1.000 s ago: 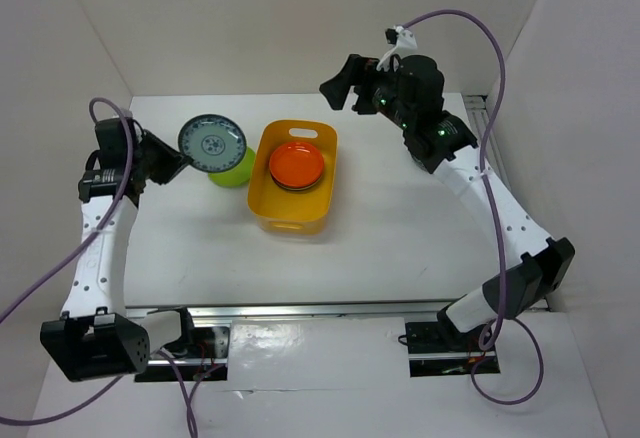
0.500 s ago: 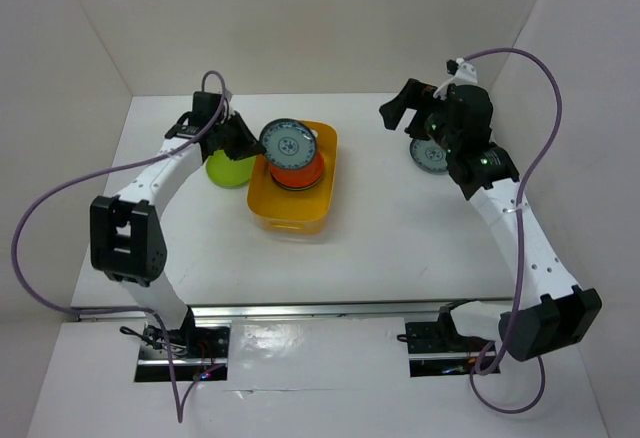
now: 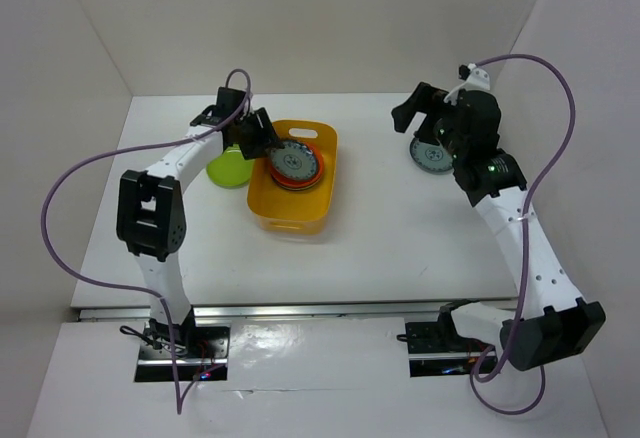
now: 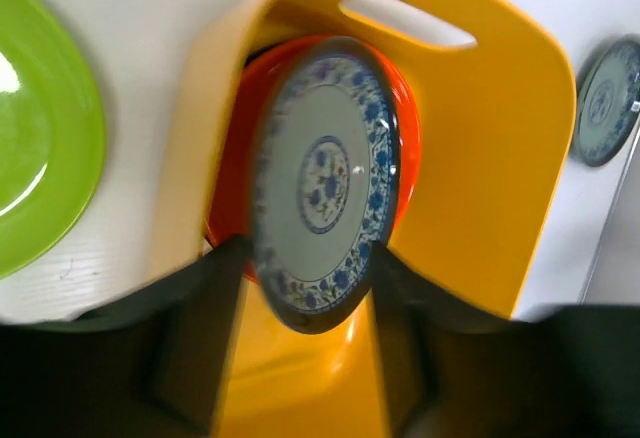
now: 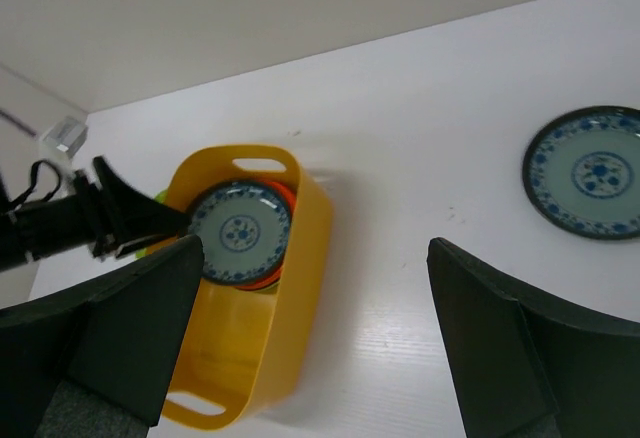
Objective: Place the plates into the plastic bin on the countertop
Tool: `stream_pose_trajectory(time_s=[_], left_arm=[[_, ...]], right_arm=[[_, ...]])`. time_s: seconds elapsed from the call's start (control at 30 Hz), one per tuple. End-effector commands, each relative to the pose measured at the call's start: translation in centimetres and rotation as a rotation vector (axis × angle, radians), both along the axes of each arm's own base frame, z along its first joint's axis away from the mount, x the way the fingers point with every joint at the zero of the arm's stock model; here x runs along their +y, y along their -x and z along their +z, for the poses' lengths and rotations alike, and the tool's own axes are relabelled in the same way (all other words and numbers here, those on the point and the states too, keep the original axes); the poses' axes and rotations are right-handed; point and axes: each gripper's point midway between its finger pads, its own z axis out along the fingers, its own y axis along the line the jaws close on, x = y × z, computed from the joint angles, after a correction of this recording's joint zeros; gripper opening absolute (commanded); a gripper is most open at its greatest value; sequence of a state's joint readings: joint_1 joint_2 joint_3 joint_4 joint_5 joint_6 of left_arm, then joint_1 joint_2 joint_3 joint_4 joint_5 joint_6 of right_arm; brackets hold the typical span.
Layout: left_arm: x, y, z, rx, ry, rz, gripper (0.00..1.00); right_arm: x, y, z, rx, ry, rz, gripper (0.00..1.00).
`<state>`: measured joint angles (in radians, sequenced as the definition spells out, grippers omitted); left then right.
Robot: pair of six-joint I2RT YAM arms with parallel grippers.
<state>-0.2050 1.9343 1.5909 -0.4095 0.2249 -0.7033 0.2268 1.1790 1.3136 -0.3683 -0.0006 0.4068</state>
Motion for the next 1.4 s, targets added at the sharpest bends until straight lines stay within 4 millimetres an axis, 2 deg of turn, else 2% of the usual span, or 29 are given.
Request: stream_pose_trajectory(time_s=[0.0, 0.03, 0.07, 0.1, 0.13, 0.2, 0.23, 0.27, 0.33, 0.37, 0.43, 0.47, 0.5, 0.53, 0.6, 0.63, 0.67, 0.73, 0.77, 0.83, 0.87, 0.93, 0.97, 1.03, 1.17, 1.2, 1.27, 1.3, 1.37], left_arm=[[-2.9, -0.4, 3.0, -0.095, 0.046, -0.099, 0.70], [-3.6, -0.2, 4.0, -0.119, 0.045, -0.121, 0.91], [-4.3, -0.1, 5.2, -0.143, 0.058, -0.138, 1.00], [-5.2, 0.4, 5.6, -0.141, 0.077, -0.169, 1.00], [-5.2, 0.3, 7.5, -0.178, 0.077, -0.177, 1.00], [-6.1, 1.2, 9.2, -0.205, 0.076, -0.208, 1.00], [-6.1, 1.4, 10.2, -0.220, 0.079, -0.208, 1.00], [-5.9, 1.8, 12.2, -0.270, 0.079, -0.217, 1.00], [-5.3, 2.7, 13.4, -0.278, 0.055, -0.223, 1.00], [-5.1, 3.2, 13.8, -0.284, 0.045, -0.233, 1.00], [-3.9, 4.1, 15.4, -0.326, -0.007, -0.220, 1.00], [-3.3, 4.6, 15.3, -0.317, -0.026, -0.201, 1.00], [-2.2, 5.1, 15.1, -0.304, -0.054, -0.178, 1.00], [-0.1, 5.3, 16.2, -0.330, -0.066, -0.127, 1.00], [2.5, 6.1, 14.6, -0.274, -0.059, -0.052, 1.00], [5.4, 5.9, 14.0, -0.255, -0.062, 0.020, 1.00], [6.8, 6.7, 12.7, -0.220, -0.051, 0.070, 1.00], [10.0, 6.6, 12.1, -0.225, -0.015, 0.148, 1.00], [10.8, 7.0, 10.4, -0.195, -0.012, 0.176, 1.00], [11.7, 7.2, 9.4, -0.171, 0.004, 0.200, 1.00], [12.0, 7.2, 9.1, -0.169, 0.009, 0.204, 1.00], [12.2, 7.3, 8.8, -0.156, 0.024, 0.210, 1.00], [12.2, 7.3, 8.8, -0.156, 0.024, 0.210, 1.00], [12.4, 7.1, 9.3, -0.173, 0.010, 0.213, 1.00], [12.7, 7.2, 9.9, -0.172, -0.006, 0.215, 1.00], [13.3, 7.1, 9.9, -0.173, -0.016, 0.234, 1.00], [13.3, 7.3, 9.7, -0.164, -0.017, 0.234, 1.00], [13.5, 7.3, 10.1, -0.174, -0.025, 0.243, 1.00], [13.5, 7.3, 10.1, -0.175, -0.025, 0.243, 1.00]], right_arm=[[-4.0, -0.1, -1.6, 0.052, -0.006, -0.178, 1.00], [-5.0, 0.1, -4.2, 0.121, -0.014, -0.219, 1.00], [-5.6, -0.2, -6.0, 0.168, -0.030, -0.243, 1.00], [-6.9, -0.7, -7.9, 0.215, -0.094, -0.266, 1.00], [-7.9, -0.7, -11.4, 0.284, -0.132, -0.308, 1.00], [-9.6, -1.1, -14.7, 0.341, -0.202, -0.336, 1.00], [-11.6, -1.3, -16.8, 0.378, -0.243, -0.393, 1.00], [-12.4, -1.4, -18.4, 0.374, -0.256, -0.402, 1.00], [-14.9, -1.5, -19.8, 0.364, -0.282, -0.464, 1.00], [-15.8, -2.1, -19.7, 0.326, -0.285, -0.477, 1.00], [-17.4, -2.4, -21.6, 0.355, -0.296, -0.530, 0.98], [-17.4, -3.0, -21.6, 0.336, -0.299, -0.520, 0.98], [-17.8, -3.1, -22.2, 0.336, -0.301, -0.529, 0.98], [-17.9, -3.4, -23.0, 0.342, -0.301, -0.530, 0.98], [-18.2, -4.3, -23.2, 0.295, -0.300, -0.524, 0.98], [-18.2, -4.5, -23.7, 0.292, -0.299, -0.524, 0.98], [-18.2, -5.4, -23.7, 0.263, -0.304, -0.506, 0.98], [-18.1, -5.9, -24.6, 0.260, -0.318, -0.494, 0.98], [-17.8, -6.1, -26.5, 0.302, -0.334, -0.485, 0.97], [-18.1, -7.3, -26.9, 0.304, -0.335, -0.485, 0.94], [-17.9, -7.3, -28.7, 0.342, -0.341, -0.478, 0.94], [-18.2, -8.2, -29.2, 0.344, -0.341, -0.478, 0.88], [-18.1, -8.0, -30.8, 0.380, -0.343, -0.483, 0.85], [-18.2, -8.4, -31.5, 0.394, -0.344, -0.485, 0.82], [-18.2, -8.3, -34.1, 0.460, -0.347, -0.493, 0.67], [-18.1, -8.1, -34.9, 0.481, -0.359, -0.501, 0.57], [-18.2, -7.8, -35.6, 0.501, -0.363, -0.519, 0.50], [-18.3, -7.3, -36.9, 0.537, -0.359, -0.534, 0.46], [-18.5, -7.3, -37.3, 0.562, -0.361, -0.554, 0.37]])
